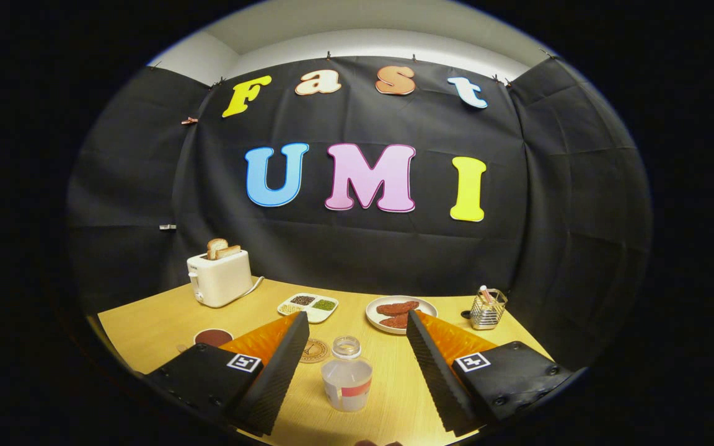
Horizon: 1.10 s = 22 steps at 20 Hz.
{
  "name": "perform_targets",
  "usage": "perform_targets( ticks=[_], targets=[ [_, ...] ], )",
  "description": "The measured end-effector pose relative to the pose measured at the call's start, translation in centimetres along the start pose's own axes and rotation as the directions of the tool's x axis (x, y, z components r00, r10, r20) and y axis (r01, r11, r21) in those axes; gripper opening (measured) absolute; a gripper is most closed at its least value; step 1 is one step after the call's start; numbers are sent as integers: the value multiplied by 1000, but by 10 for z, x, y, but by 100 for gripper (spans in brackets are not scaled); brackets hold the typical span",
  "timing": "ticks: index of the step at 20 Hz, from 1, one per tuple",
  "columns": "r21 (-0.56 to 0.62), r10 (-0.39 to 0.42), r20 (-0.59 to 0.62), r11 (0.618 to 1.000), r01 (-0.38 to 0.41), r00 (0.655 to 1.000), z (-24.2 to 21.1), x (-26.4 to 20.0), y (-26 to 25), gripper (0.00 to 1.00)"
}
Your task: Take the bottle from table, then pour the juice into the cup, finally place the bottle on the coaster
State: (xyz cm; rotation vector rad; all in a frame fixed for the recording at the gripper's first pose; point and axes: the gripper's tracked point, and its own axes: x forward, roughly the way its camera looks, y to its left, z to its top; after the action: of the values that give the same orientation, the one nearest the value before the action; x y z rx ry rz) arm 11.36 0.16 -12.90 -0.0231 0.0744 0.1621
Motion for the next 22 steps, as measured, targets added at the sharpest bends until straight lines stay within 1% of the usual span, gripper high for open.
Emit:
perform_targets(
  ticks=[5,10,14,18,20,21,22],
  targets=[
    [-9,2,-23,1000,-2,1000,-40,17,7,97],
    [-13,-13,-59,1000,12,998,-81,31,2,97],
    [-10,-9,-86,1000,8,996,-102,39,5,97],
    [-27,-7,-88,1000,5,996,-111,45,9,97],
    [-38,-12,-82,999,8,997,-113,47,8,93],
    [-30,-7,-86,1000,5,996,-114,48,9,86],
    [-13,-3,-93,1000,2,996,-118,50,10,84]
  ],
)
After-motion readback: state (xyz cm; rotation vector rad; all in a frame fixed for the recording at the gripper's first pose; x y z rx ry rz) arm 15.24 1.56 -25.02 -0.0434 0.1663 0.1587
